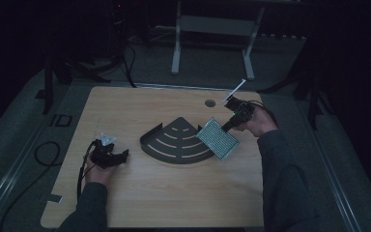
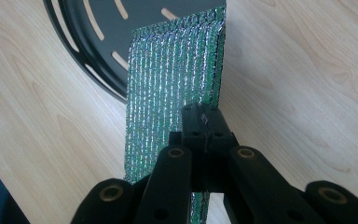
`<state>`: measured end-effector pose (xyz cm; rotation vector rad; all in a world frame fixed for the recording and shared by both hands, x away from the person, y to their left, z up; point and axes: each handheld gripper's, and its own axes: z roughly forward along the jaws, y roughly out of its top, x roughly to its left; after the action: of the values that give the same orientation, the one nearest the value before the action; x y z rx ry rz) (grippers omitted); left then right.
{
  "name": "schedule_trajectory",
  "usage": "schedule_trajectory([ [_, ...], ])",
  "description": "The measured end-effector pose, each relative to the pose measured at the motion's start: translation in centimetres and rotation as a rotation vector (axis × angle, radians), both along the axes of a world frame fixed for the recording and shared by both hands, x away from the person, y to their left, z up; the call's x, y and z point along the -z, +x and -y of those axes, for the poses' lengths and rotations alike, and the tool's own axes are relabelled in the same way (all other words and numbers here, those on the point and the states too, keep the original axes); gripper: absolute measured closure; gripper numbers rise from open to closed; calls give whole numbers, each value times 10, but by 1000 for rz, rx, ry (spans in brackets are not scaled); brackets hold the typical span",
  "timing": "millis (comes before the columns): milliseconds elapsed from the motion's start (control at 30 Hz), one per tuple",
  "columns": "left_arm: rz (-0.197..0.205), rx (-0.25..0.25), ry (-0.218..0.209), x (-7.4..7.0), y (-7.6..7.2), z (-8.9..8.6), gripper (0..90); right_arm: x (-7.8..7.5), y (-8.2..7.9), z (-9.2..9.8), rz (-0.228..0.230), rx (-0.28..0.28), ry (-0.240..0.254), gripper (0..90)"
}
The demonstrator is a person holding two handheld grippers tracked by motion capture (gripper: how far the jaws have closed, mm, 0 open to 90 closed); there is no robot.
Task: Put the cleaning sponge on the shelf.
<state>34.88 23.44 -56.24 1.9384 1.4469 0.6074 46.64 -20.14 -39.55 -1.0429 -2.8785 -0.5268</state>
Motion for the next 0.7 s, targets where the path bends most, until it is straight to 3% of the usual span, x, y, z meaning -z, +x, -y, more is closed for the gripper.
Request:
schedule_trajectory([
  [700,0,2,-1,0,0,0,281,-3,13,-28,15,-6,28,898],
])
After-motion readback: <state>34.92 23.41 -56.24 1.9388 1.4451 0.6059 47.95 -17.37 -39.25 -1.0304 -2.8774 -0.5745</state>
